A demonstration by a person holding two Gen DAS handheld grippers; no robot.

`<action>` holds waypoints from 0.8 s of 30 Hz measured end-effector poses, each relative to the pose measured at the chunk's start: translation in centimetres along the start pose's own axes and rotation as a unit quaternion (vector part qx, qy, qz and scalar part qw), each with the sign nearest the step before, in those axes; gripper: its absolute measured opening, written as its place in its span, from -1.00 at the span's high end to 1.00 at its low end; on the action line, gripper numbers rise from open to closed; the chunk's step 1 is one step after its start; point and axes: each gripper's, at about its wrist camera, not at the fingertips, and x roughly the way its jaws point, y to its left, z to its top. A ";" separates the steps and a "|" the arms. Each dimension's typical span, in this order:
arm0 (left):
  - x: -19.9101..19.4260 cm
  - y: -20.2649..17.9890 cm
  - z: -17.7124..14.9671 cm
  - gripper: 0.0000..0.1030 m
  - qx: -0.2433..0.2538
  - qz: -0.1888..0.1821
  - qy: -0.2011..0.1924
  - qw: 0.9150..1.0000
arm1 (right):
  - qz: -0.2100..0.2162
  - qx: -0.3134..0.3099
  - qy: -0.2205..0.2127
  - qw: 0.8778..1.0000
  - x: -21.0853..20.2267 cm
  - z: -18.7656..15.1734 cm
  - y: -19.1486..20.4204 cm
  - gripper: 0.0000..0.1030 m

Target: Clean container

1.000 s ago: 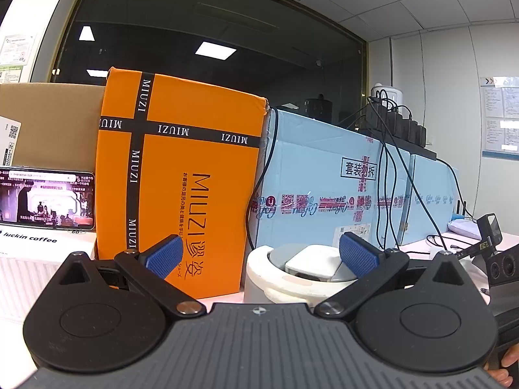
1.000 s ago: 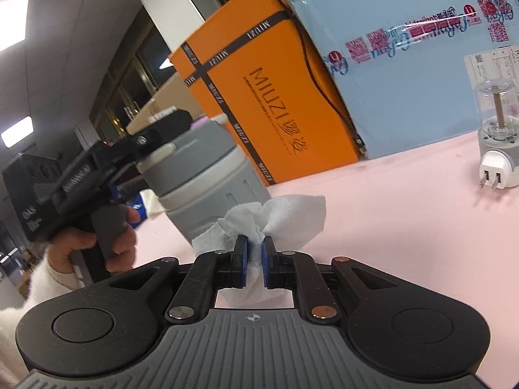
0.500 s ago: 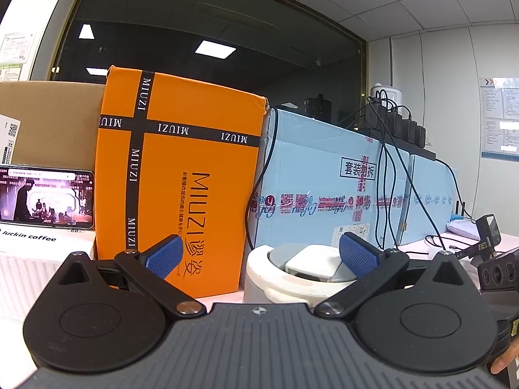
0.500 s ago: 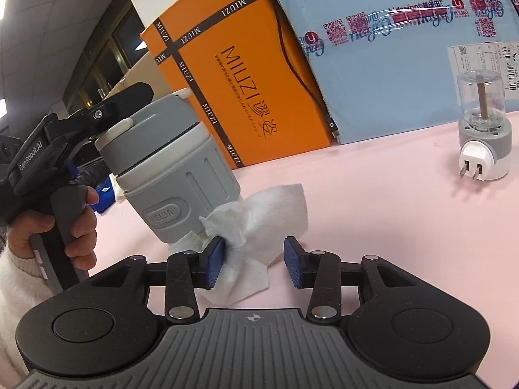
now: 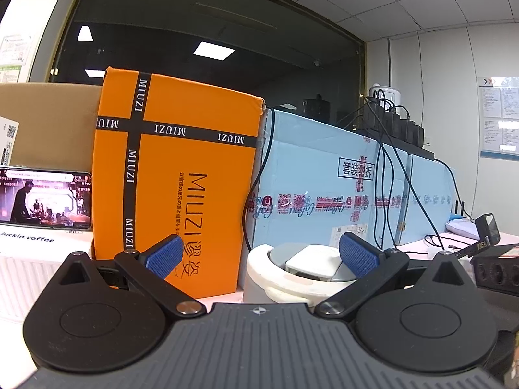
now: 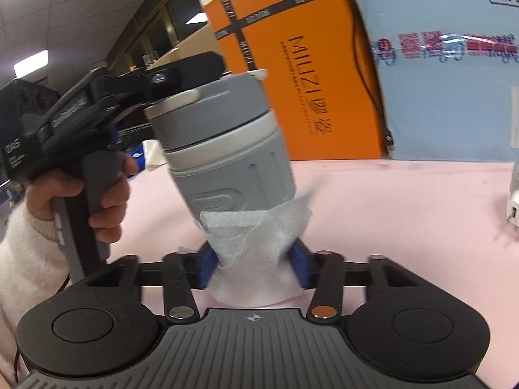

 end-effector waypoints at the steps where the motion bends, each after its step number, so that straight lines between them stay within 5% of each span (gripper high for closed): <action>1: 0.0 0.0 0.0 -1.00 0.000 0.002 -0.001 1.000 | -0.004 -0.008 0.000 1.000 -0.1 0.0 0.2 0.36; 4: -0.1 -0.1 -0.2 -1.00 -0.012 0.010 -0.006 1.000 | -0.005 -0.001 -0.005 1.000 -0.7 -0.1 0.1 0.64; 10: -1.9 -4.1 -1.0 -1.00 0.049 0.044 -0.062 0.996 | -0.019 0.056 -0.063 0.996 -3.4 0.5 -1.5 0.66; 18: -1.6 -7.5 -3.4 -1.00 0.049 0.155 -0.076 0.984 | -0.030 0.208 -0.159 0.965 -5.1 0.5 -4.6 0.66; 24: 0.3 -8.8 -3.8 -1.00 0.050 0.183 -0.060 0.980 | -0.023 0.251 -0.175 0.952 -5.1 -0.1 -4.9 0.66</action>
